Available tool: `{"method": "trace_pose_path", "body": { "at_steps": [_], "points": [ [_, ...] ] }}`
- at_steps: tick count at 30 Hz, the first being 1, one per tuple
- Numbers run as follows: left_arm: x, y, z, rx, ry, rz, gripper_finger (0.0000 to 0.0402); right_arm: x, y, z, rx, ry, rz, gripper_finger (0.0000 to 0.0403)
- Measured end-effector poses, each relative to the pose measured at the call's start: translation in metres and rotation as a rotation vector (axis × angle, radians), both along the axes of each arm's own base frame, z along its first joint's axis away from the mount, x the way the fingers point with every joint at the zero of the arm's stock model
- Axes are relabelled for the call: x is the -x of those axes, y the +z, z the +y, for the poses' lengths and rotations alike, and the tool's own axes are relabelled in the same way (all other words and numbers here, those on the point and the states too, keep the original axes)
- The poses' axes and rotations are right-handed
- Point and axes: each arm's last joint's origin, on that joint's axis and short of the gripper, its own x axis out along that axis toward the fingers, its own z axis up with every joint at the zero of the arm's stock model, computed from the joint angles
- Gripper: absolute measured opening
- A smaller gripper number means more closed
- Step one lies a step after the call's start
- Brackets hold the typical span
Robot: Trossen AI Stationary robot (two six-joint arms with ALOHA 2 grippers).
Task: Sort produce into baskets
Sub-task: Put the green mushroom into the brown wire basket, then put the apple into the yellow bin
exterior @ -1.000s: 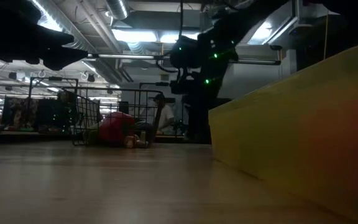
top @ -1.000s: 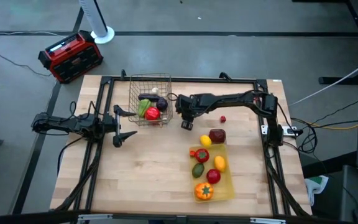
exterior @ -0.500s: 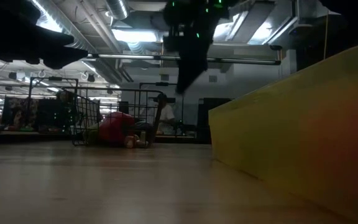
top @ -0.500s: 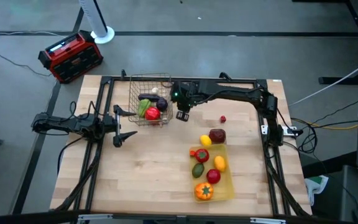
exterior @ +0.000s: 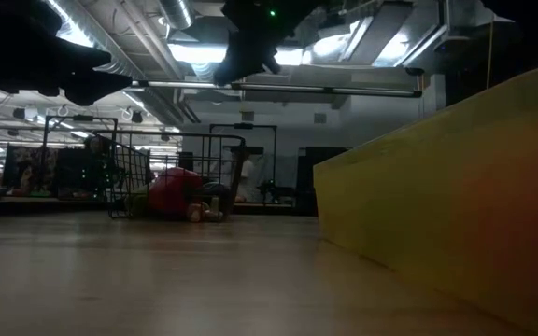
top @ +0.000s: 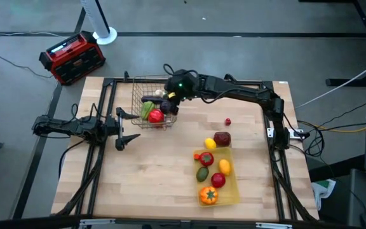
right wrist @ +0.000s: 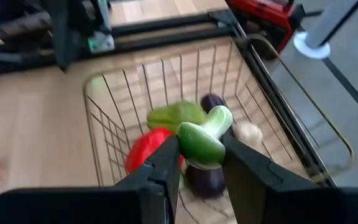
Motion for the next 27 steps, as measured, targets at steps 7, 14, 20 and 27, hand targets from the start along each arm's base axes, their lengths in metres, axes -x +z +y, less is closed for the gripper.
{"method": "trace_pose_path", "body": {
  "at_steps": [7, 14, 20, 27],
  "points": [
    [0.0, 0.0, 0.0, 0.0, 0.0, 0.0, 0.0392, -0.0025, 0.0035, -0.0004, -0.025, -0.019, -0.053, 0.0106],
    [0.0, 0.0, 0.0, 0.003, 0.0, -0.001, 0.0392, -0.0025, 0.0029, -0.0006, -0.043, -0.033, -0.054, 0.011],
    [0.0, 0.0, 0.0, 0.0, 0.0, 0.0, 0.0392, -0.0026, 0.003, -0.0006, -0.043, -0.033, -0.055, 0.0156],
    [0.0, 0.0, 0.0, -0.001, 0.0, 0.0, 0.0392, -0.0024, 0.0027, -0.0005, -0.044, -0.033, -0.052, 0.0211]
  ]
}}
